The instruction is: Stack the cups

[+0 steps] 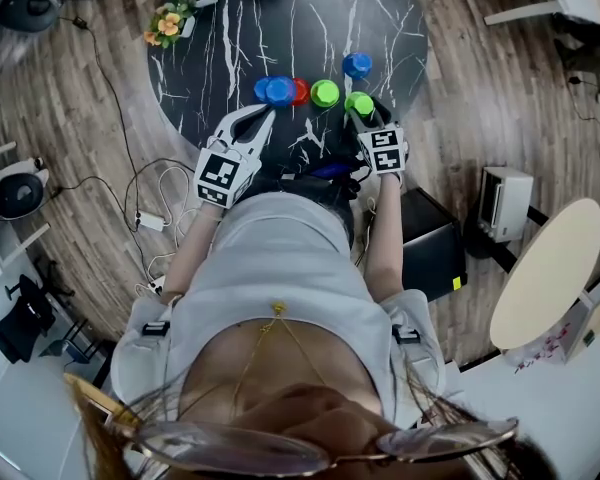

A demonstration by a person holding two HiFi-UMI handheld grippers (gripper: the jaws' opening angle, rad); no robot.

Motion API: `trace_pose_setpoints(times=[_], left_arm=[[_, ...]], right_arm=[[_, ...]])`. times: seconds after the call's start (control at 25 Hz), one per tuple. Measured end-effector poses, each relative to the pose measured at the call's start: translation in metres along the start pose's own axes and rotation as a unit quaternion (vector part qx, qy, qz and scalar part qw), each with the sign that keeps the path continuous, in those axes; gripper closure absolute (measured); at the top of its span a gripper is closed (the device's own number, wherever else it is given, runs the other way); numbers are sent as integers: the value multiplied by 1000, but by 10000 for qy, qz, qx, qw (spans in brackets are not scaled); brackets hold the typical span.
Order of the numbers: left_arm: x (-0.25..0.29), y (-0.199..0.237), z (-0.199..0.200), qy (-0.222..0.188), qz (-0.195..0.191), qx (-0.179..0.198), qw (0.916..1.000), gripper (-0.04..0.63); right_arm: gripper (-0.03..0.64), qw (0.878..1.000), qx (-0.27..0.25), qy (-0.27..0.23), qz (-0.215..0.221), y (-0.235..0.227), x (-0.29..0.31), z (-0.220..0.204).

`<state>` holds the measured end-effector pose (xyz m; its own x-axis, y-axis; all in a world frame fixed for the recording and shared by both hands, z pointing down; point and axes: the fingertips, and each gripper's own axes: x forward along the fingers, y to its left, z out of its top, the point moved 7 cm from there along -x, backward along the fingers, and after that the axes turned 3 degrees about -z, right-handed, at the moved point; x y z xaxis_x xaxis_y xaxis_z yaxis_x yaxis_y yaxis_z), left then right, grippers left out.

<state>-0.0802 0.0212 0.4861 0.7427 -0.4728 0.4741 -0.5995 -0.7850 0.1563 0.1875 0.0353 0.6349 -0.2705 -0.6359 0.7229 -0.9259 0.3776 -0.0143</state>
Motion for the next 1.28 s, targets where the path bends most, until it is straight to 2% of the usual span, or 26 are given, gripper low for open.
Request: trace_pose_setpoints(times=[0.76, 1.28], left_arm=[[-1, 2, 8, -82, 4, 74, 9999, 557], [-7, 10, 0, -59, 10, 41, 10000, 557]], right_arm=[[386, 9992, -219, -322, 23, -1, -34, 41], [385, 9964, -545, -578, 282, 19, -42, 79]])
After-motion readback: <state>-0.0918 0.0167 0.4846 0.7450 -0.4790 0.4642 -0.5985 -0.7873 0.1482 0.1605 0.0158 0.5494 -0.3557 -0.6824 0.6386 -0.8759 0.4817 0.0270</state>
